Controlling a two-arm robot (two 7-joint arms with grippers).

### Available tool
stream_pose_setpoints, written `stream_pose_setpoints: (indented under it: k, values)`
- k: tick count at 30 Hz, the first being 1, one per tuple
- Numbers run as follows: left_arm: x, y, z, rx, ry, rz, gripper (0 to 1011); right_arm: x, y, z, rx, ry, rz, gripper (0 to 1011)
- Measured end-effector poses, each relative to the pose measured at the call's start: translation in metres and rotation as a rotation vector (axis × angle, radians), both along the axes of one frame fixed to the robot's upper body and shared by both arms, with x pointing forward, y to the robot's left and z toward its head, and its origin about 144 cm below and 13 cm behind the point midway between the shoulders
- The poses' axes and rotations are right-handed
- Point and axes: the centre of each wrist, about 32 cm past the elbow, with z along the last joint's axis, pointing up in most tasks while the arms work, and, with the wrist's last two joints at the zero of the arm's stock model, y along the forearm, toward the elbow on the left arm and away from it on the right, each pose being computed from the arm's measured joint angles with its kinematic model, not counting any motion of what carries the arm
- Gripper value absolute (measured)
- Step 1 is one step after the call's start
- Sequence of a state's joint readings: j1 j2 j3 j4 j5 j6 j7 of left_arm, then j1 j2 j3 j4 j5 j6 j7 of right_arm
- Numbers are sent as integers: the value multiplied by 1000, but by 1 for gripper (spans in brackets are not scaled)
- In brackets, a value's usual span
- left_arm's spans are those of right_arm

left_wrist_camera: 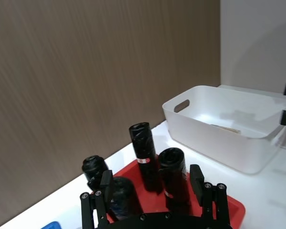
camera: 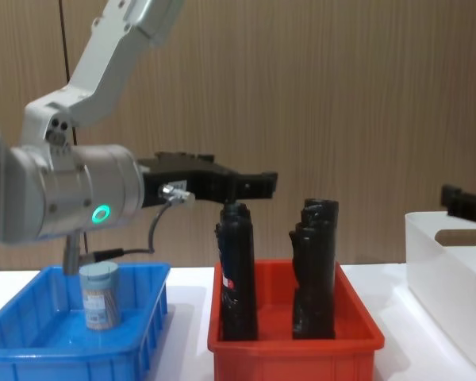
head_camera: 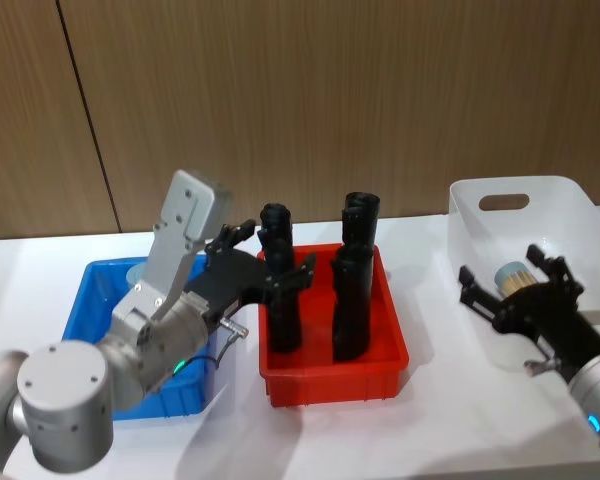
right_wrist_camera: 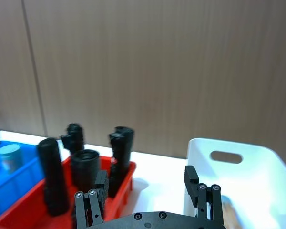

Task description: Pick the cotton swabs from the blue box and place them into the white box.

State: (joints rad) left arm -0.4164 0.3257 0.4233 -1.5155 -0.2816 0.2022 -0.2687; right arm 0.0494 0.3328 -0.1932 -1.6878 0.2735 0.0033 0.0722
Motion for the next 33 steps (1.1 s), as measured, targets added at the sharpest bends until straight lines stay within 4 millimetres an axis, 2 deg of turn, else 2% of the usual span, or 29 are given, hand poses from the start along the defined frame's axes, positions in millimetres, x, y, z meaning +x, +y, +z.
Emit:
stream_pose_setpoints:
  k: [8, 18, 33]
  values:
    - [-21, -1, -19, 7, -66, 76, 1004, -18, 13, 0, 14, 28, 42, 1002]
    - [-45, -3, -37, 5, -133, 149, 1004, -22, 16, -1, 17, 36, 50, 1002]
    - [-51, -3, -42, 2, -152, 168, 1004, -22, 16, -1, 18, 35, 51, 1002]
